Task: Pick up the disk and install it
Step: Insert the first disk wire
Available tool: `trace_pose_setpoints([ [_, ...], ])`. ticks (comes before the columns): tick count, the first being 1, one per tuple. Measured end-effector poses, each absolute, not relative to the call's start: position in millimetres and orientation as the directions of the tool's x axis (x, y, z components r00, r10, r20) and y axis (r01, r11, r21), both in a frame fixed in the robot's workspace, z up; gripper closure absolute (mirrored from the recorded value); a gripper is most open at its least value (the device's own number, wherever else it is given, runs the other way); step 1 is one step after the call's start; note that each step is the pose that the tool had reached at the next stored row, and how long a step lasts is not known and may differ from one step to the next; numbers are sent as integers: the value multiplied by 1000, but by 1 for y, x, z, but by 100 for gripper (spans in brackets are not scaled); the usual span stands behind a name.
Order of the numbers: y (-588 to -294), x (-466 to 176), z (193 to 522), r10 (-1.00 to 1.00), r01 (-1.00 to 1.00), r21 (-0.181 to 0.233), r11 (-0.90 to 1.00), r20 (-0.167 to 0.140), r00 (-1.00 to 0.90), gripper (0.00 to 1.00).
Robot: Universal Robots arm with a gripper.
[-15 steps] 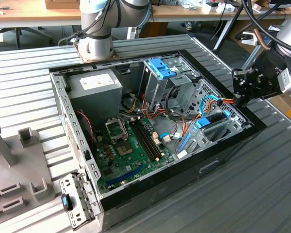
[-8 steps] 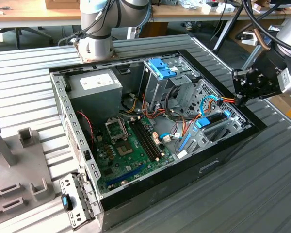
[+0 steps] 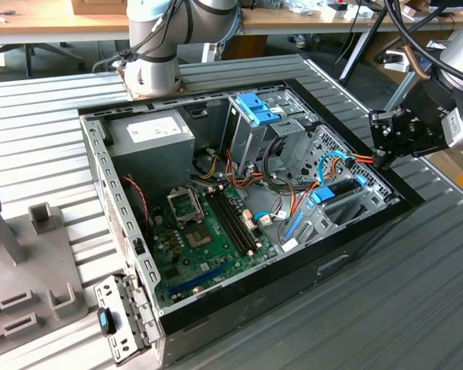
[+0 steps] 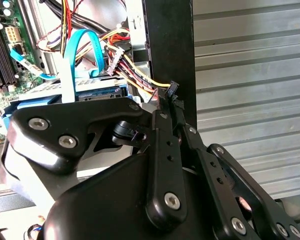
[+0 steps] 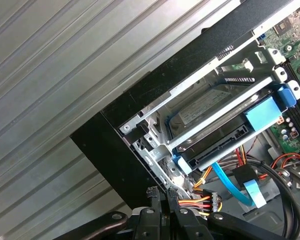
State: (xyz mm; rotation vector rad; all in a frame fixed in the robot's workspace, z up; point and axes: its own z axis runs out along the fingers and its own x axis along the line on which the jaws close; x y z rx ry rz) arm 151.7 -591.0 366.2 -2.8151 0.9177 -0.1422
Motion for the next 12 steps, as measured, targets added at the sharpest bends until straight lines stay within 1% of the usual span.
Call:
trace_pose_setpoints([
  [12,-591,148,369,-628,-611,-198,-767,36,777,84],
])
